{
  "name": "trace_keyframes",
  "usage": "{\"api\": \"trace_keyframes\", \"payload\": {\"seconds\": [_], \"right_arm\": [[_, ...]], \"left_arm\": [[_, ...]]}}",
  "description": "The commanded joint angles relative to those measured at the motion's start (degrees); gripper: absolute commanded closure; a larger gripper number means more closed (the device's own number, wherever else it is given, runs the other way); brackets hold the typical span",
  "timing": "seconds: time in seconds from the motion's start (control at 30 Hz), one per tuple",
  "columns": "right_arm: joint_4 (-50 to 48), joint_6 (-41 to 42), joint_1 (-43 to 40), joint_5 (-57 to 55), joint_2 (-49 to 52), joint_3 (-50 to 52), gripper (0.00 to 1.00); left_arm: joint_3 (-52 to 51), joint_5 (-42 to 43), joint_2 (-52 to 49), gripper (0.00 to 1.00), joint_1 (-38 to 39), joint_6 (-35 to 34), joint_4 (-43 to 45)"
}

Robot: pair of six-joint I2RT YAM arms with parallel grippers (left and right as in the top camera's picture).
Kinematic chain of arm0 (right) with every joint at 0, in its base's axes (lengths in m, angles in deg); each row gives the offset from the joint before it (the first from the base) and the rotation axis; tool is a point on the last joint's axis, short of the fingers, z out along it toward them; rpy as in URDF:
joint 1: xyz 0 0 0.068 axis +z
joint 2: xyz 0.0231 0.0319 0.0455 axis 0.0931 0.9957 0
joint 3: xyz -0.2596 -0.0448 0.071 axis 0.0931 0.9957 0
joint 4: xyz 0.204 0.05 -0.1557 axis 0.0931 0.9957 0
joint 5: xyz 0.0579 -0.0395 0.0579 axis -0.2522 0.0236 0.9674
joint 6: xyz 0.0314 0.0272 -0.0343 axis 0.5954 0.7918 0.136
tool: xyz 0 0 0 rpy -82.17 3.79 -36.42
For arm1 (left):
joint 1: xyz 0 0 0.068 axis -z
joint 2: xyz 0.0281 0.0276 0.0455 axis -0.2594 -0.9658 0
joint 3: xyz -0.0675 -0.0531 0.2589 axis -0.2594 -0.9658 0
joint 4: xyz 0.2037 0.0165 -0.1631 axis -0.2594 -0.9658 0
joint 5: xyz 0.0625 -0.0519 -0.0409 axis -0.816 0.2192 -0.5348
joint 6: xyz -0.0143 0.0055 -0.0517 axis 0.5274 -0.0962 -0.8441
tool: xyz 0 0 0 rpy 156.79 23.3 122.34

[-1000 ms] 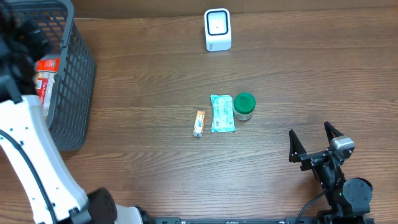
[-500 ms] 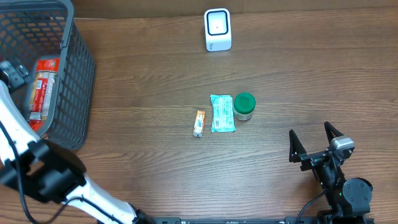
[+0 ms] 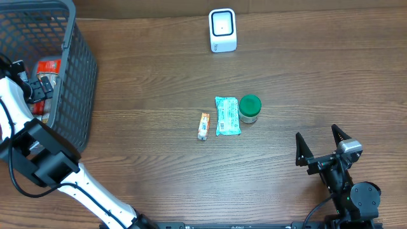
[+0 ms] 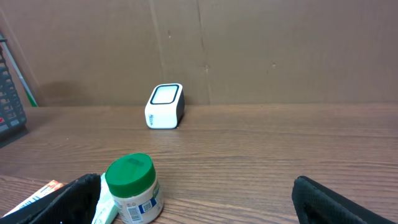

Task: Scan the item barcode
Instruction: 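Reach into the grey basket and grasp the red spaghetti packet, then lift the red spaghetti packet out toward the table centre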

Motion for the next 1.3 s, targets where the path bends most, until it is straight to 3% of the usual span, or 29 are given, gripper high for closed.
{"api": "trace_keyframes", "payload": {"seconds": [0.0,0.3,0.33,0.37,0.4,0.43,0.5,0.7,0.93,1.27], "right_arm": [[-0.3,0.1,-0.1,0.3,-0.4,0.6,0.0],[-0.3,0.1,-0.1,0.3,-0.4,0.6,0.0],[-0.3,0.1,-0.1,0.3,-0.4,0.6,0.0],[-0.3,0.1,-0.1,0.3,-0.4,0.6,0.0],[-0.3,0.1,-0.1,0.3,-0.4,0.6,0.0],[-0.3,0.1,-0.1,0.3,-0.4,0.6,0.0],[-0.3,0.1,-0.1,0.3,-0.4,0.6,0.0],[-0.3,0.1,-0.1,0.3,-0.4,0.6,0.0],[-0.3,0.1,-0.1,0.3,-0.4,0.6,0.0],[-0.3,0.1,-0.1,0.3,-0.4,0.6,0.0]], "left_arm": [[0.1,5.1,-2.2,0.0,-0.2,4.5,0.8],[0.1,3.5,-9.9,0.0,-0.2,4.8,-0.6],[0.1,3.6,-10.4,0.04,-0.2,4.8,-0.9],[0.1,3.6,-10.6,0.19,-0.2,4.7,-1.1],[0.1,3.6,-10.8,0.5,-0.2,4.6,-1.2],[0.2,3.6,-10.8,0.71,-0.2,4.6,-1.2],[0.6,3.6,-10.3,0.86,-0.2,4.6,-1.3],[3.8,3.7,-5.6,0.95,0.0,-2.1,-2.2],[8.3,4.0,7.3,0.95,1.5,-5.3,-1.1],[9.7,4.0,30.6,0.96,6.4,-16.9,5.5]]}}
